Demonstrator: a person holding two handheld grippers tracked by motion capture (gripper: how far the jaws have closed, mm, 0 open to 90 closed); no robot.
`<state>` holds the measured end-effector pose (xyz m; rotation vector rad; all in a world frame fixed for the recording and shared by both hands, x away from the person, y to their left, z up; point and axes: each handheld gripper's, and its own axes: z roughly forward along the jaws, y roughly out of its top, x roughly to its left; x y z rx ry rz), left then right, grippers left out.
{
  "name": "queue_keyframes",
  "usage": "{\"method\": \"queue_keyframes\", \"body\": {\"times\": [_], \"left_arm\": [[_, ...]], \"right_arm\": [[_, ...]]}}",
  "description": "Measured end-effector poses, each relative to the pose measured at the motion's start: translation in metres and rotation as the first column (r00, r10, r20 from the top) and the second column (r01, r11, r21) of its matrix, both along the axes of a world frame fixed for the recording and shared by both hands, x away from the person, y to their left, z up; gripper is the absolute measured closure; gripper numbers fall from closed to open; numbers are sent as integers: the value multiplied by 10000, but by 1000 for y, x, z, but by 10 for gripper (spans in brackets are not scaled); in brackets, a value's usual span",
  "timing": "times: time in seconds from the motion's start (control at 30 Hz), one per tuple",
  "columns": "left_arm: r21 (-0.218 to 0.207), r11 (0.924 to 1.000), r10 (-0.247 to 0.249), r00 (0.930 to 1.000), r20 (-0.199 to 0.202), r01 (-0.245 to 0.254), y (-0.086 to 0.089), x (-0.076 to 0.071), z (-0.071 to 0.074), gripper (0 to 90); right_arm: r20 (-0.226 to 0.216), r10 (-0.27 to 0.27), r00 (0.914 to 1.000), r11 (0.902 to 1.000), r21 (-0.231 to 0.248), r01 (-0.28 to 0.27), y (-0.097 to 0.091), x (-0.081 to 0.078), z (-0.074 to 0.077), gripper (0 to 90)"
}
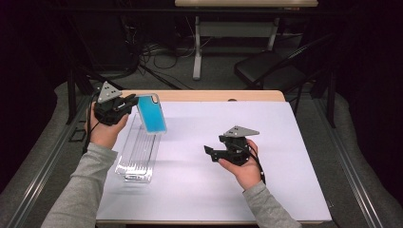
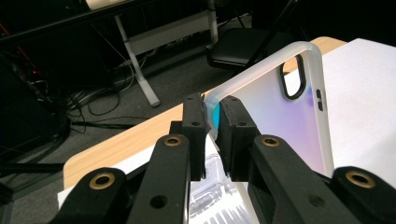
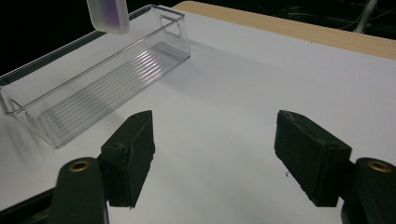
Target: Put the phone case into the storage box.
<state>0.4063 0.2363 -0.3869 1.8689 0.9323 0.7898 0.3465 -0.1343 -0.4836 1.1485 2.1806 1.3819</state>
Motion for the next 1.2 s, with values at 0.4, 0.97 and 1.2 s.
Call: {"method": "queue_keyframes", "body": {"times": [0.4, 0.97, 1.2], "left_arm": [[190, 9998, 98, 9993, 372, -105, 6, 10, -3, 818], [810, 9960, 311, 9973, 671, -365, 18, 27, -15, 818], [877, 9956, 260, 9960, 857, -336, 24, 34, -19, 818]], "right_arm": [[-23, -9, 10000, 10000, -50, 8, 1, 1, -2, 285], [-22, -3, 10000, 9999, -116, 3, 1, 1, -4, 285], [-33, 1, 10000, 9999, -138, -1, 2, 1, -5, 286]]}}
